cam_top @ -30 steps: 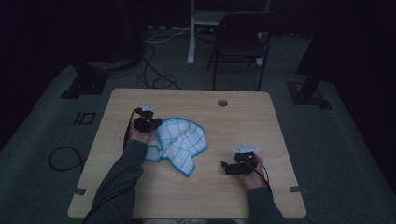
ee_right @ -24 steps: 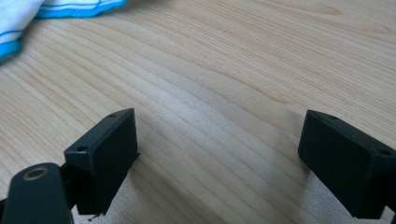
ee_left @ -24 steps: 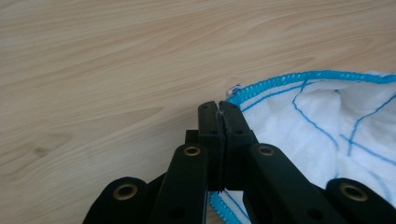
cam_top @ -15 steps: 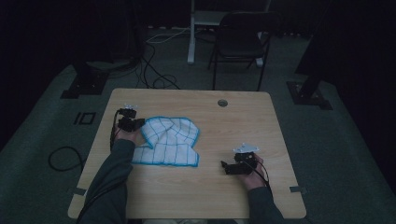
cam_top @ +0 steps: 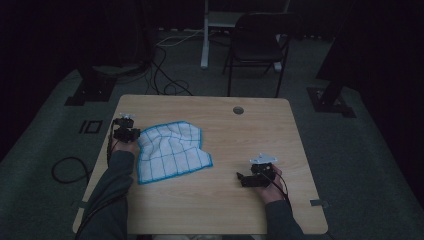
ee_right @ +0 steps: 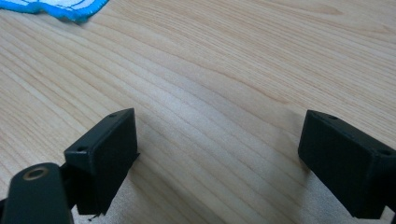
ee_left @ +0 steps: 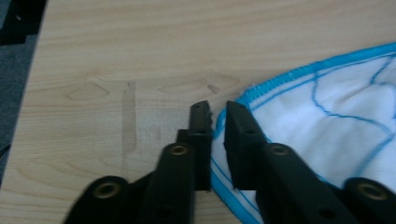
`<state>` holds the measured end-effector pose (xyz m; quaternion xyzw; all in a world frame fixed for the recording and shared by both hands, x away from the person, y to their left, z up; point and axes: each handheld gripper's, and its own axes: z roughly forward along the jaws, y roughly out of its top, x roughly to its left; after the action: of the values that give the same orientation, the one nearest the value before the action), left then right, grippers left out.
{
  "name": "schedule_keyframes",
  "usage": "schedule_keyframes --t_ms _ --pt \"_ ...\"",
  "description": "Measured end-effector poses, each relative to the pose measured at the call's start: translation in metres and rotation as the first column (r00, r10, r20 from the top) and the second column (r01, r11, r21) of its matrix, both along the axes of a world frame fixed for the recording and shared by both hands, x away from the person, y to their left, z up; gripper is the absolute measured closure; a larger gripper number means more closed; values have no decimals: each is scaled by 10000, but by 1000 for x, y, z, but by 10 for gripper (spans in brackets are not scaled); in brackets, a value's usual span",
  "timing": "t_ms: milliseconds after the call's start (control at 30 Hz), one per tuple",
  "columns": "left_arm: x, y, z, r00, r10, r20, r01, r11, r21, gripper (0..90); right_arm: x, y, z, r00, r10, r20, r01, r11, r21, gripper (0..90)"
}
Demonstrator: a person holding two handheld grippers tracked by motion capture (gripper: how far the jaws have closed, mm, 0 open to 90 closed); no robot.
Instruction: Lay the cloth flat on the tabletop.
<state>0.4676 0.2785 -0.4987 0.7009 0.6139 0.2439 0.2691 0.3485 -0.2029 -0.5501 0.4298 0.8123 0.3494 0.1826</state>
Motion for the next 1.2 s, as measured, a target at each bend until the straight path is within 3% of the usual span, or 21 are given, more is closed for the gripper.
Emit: schedule_keyframes --t_ms 167,300,433,533,733,933,1033,1200 --pt "-8 -19 9 9959 -793 431 798 9968 -100 771 0 0 0 10000 -1 -3 1 10000 0 118" --pt "-12 -45 12 9856 -1592 570 1602 9870 -135 754 0 0 0 10000 -6 -5 6 10000 1 118" --pt "-14 -74 10 9708 -2329 569 2342 9720 -173 748 0 0 0 10000 -7 -5 7 10000 3 118" --pt "-15 -100 6 9550 -2933 438 2933 9560 68 744 0 0 0 10000 -3 -6 3 10000 0 118" --pt "-17 -141 -2 9260 -3766 274 3763 9264 150 734 0 0 0 10000 -4 -8 4 10000 0 118" --pt "-15 -173 -7 9024 -4308 75 4306 9024 136 717 0 0 0 10000 -3 -10 3 10000 0 118" --pt "-14 -184 -12 8960 -4440 -93 4441 8960 87 702 0 0 0 10000 -4 -11 4 10000 1 118" --pt "-15 -199 -25 8785 -4750 -515 4767 8787 272 658 0 0 0 10000 -6 -12 6 10000 2 118"
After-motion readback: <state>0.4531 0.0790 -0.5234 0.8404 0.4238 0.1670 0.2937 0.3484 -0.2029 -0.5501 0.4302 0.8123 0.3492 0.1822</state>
